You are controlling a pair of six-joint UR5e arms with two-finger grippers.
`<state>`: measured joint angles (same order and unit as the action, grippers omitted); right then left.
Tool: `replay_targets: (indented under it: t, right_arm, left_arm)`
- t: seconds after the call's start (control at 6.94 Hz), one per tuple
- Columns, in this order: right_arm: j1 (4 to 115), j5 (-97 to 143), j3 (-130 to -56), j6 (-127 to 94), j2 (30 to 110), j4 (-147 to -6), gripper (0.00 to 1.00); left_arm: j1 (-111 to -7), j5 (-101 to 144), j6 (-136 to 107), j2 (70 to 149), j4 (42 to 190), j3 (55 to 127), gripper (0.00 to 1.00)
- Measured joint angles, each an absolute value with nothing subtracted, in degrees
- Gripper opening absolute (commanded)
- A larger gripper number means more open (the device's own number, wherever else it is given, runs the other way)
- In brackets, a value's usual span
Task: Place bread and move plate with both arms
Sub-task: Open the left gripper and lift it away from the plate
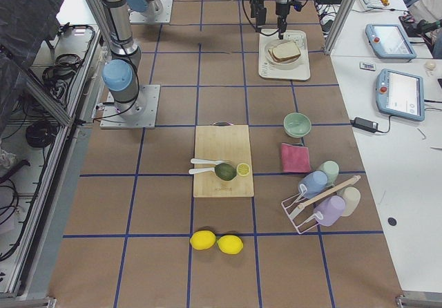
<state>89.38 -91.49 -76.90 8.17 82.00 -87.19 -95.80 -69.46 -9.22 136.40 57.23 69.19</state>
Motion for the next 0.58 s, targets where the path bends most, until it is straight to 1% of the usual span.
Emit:
replay_targets:
  t: [0.29, 0.58]
  right_arm:
    - [89.4, -91.5, -76.9, 8.2, 82.0, -87.2, 1.00]
    - [89.4, -91.5, -76.9, 8.2, 82.0, -87.1, 1.00]
  left_arm:
    - [-95.3, -73.8, -10.3, 132.5, 60.3, 69.7, 1.00]
    - [-92.9, -80.9, -10.4, 125.1, 71.9, 70.4, 1.00]
